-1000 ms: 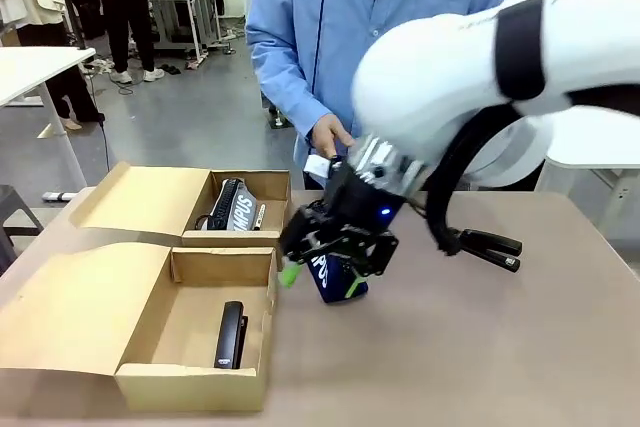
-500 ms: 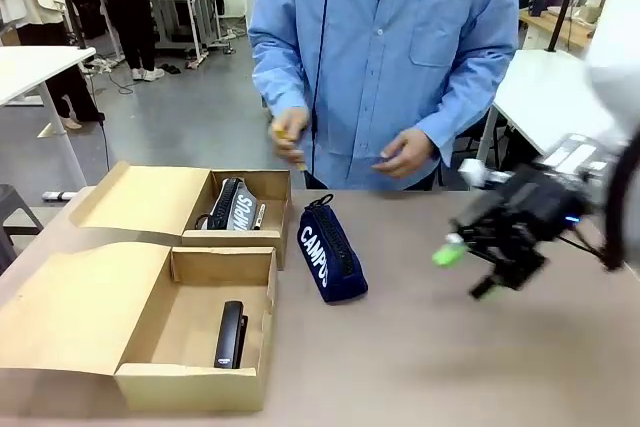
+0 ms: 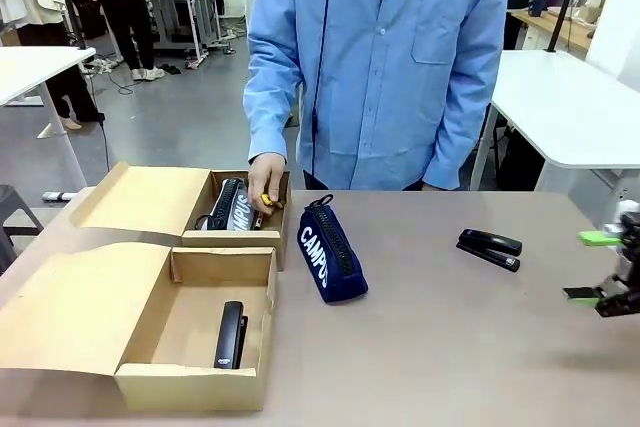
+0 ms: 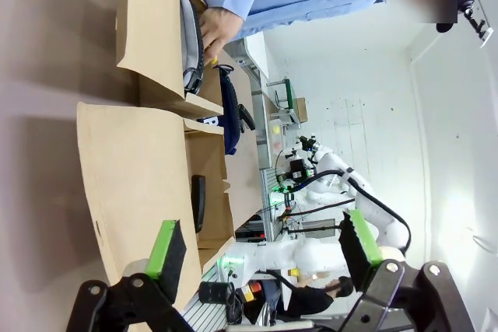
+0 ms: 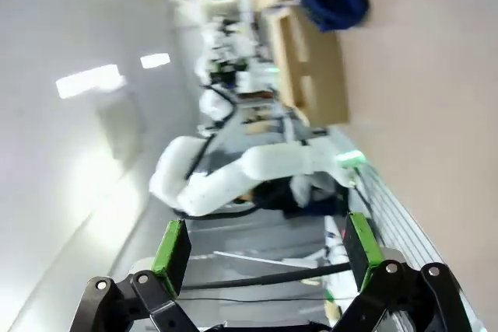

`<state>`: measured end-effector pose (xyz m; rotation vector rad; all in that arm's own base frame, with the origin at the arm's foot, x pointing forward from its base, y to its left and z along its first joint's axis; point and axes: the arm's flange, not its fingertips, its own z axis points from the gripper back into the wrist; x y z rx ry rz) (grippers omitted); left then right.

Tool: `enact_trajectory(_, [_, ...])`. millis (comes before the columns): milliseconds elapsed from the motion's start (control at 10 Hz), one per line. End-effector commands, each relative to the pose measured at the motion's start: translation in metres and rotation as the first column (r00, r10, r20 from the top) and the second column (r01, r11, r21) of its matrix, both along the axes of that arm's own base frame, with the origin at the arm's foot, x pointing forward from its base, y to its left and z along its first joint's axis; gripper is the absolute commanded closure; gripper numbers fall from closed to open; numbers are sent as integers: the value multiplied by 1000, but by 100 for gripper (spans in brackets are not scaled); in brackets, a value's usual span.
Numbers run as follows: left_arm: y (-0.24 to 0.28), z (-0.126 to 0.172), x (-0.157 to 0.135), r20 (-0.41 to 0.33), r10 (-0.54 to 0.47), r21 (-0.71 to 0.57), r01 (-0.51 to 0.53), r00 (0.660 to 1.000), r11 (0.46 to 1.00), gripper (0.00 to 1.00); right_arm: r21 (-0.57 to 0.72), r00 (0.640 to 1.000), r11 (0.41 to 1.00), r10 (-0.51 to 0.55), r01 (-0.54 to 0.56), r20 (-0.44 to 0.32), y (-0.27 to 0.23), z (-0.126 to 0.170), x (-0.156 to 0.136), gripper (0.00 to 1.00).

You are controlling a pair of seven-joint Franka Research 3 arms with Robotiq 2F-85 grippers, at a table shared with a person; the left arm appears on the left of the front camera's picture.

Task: Place items inside the box.
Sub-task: Pick up a Pencil pouch or Stapler and place it inside the Mailer Box closest to the robot.

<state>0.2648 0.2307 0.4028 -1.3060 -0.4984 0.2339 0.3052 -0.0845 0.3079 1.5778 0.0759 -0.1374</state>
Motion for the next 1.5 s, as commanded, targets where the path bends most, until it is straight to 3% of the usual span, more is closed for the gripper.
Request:
enact_trajectory(0, [-1, 1, -1, 20, -7, -4, 7, 1000, 1000, 0, 78, 999, 996, -47, 46, 17, 16, -24, -28, 0])
enact_trajectory(100, [-1, 1, -1, 20, -7, -4, 7, 1000, 1000, 0, 0, 1000, 1000, 0, 0, 0, 0, 0, 0, 0])
enact_trajectory(1400, [-1, 1, -1, 20, -7, -4, 7, 1000, 1000, 0, 0, 1000, 1000, 0, 0, 0, 0, 0, 0, 0])
